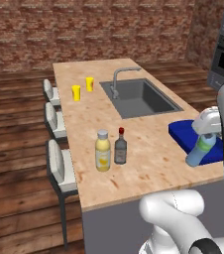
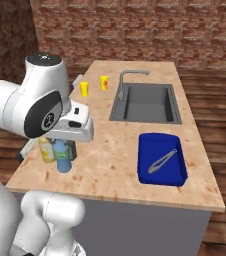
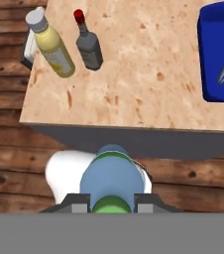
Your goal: Place the drinks on the dining counter in a tight cluster.
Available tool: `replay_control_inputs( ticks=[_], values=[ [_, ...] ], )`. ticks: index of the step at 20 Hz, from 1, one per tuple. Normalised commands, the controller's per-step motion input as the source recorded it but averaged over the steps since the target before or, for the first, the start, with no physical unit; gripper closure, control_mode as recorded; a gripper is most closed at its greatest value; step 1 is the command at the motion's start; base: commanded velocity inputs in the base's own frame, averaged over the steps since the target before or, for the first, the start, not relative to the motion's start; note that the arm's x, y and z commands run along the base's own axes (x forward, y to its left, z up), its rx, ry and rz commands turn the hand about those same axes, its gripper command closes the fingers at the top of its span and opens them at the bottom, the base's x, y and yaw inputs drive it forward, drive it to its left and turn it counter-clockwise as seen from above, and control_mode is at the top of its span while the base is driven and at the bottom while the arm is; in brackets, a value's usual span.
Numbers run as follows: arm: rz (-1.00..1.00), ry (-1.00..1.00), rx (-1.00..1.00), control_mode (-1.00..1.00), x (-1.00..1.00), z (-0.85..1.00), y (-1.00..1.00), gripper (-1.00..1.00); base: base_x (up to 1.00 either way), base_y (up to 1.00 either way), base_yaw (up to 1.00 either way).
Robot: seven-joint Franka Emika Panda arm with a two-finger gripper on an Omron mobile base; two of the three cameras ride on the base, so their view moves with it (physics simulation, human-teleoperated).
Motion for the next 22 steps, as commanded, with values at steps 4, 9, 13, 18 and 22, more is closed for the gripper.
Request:
replay_control_inputs(
  ticks=[4,9,13,18,22],
  values=[
    [0.0,0.14,-0.03,-1.0,0.82,0.0,0.14,1.0,0.0,0.0,0.0],
    [0.0,-0.01,-0.05,-1.0,0.98,-0.5,0.15,1.0,0.0,0.0,0.0],
    [0.0,-0.05,-0.02,-1.0,0.85,-0.61,0.06,1.0,0.0,0.0,0.0],
    [0.0,-0.07,-0.01,-1.0,0.62,-0.46,0.13,1.0,0.0,0.0,0.0],
    [0.0,-0.06,-0.01,-1.0,0.61,-0.16,0.13,1.0,0.0,0.0,0.0]
  ],
)
